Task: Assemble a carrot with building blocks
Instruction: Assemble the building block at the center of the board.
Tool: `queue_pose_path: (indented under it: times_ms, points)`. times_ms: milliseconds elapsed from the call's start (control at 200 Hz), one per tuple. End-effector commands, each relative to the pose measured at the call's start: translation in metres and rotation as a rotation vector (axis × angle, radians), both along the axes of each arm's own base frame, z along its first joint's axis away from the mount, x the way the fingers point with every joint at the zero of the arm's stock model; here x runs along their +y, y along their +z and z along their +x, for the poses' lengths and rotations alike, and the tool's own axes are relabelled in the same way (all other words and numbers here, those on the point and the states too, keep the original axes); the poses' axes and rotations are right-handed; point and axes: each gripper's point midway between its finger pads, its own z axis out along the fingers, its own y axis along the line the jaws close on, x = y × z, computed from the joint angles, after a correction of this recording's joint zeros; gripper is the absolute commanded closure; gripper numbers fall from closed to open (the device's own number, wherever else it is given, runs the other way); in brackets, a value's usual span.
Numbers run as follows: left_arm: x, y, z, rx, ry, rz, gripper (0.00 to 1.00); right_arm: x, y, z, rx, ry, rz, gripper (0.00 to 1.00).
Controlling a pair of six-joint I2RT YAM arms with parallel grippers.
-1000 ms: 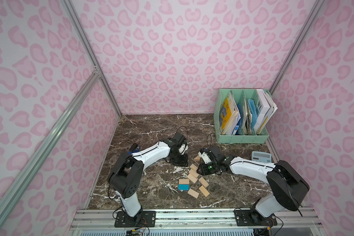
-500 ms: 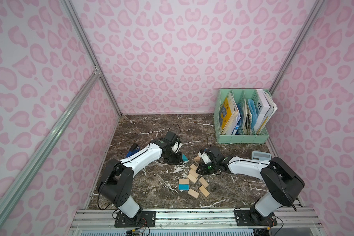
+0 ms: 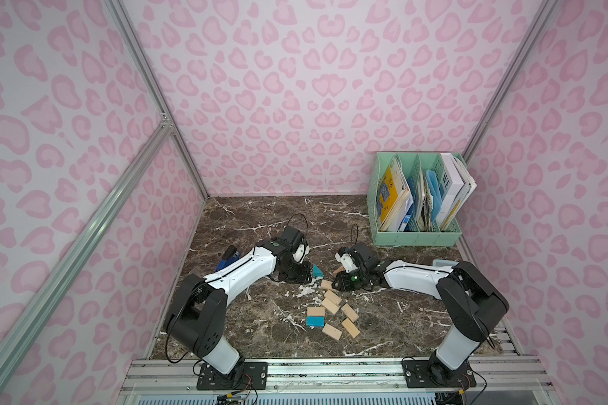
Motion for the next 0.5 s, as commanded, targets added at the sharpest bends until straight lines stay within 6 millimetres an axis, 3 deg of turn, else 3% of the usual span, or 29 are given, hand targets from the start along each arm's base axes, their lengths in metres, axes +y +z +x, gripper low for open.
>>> queue_pose_path:
  times_ms: [0, 240, 496]
  points:
    - [0.001, 0.001, -0.001, 0.002, -0.012, 0.006, 0.65, -0.002, 0.0, 0.006, -0.019, 0.009, -0.028, 0.66]
    - [0.004, 0.003, 0.001, -0.005, -0.007, 0.012, 0.65, 0.0, 0.013, 0.01, -0.069, 0.033, -0.071, 0.68]
    - [0.002, 0.004, 0.006, 0.003, 0.003, -0.01, 0.65, 0.006, 0.01, -0.022, -0.028, 0.067, -0.117, 0.56]
